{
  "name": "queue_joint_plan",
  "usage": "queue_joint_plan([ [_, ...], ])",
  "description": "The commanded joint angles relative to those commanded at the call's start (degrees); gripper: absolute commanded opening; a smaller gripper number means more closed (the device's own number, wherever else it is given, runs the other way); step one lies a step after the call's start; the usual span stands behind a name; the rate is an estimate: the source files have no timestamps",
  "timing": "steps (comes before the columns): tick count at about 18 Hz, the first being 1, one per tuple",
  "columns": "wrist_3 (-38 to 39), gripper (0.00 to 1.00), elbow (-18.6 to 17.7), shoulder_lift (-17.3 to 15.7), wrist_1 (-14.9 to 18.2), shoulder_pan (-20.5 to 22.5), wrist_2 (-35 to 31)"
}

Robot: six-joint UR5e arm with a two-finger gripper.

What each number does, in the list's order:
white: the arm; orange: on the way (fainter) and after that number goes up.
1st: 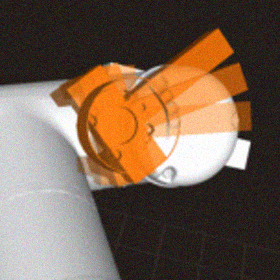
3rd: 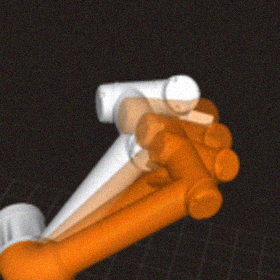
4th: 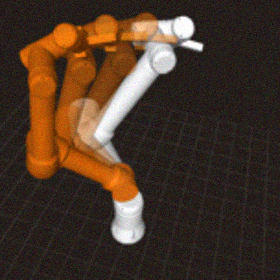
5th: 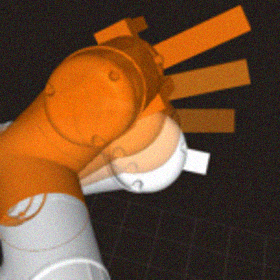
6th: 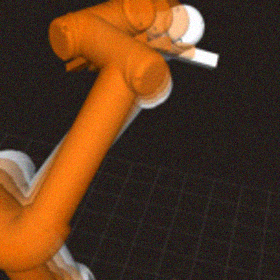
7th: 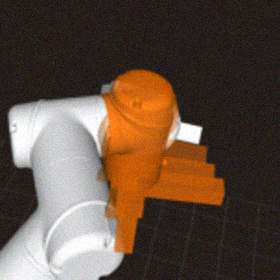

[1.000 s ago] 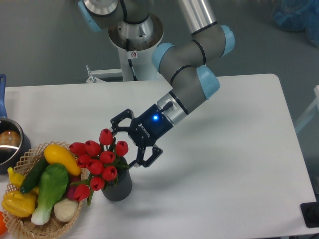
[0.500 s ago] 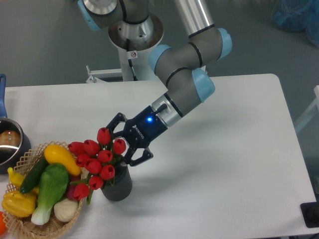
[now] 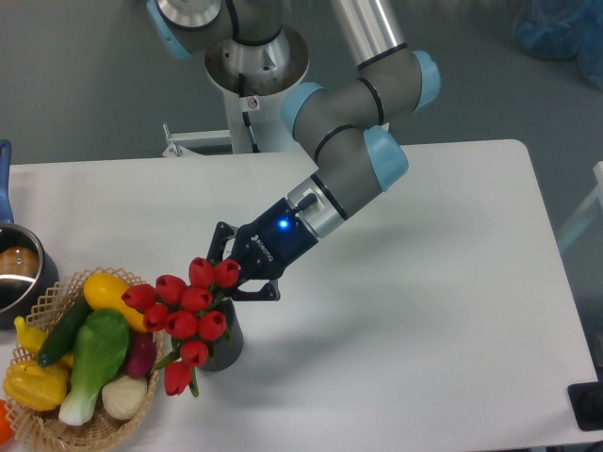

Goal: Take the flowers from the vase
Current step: 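Lift the gripped tulip bunch up out of the grey vase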

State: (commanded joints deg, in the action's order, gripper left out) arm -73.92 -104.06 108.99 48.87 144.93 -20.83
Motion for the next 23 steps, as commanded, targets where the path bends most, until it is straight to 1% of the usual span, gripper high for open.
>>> queue_joint_plan([
  [5, 0.2, 0.00, 0.0, -0.5, 0.0, 0.4, 0.6],
  [10, 0.5, 0.00, -0.1, -2.7, 0.1, 1.2, 2.1],
  [21, 1.0, 0.00, 0.4, -6.2, 0.1, 5.4, 10.4],
  [23, 1.6, 0.00, 0.4, -6.2, 0.1, 5.5, 11.3],
])
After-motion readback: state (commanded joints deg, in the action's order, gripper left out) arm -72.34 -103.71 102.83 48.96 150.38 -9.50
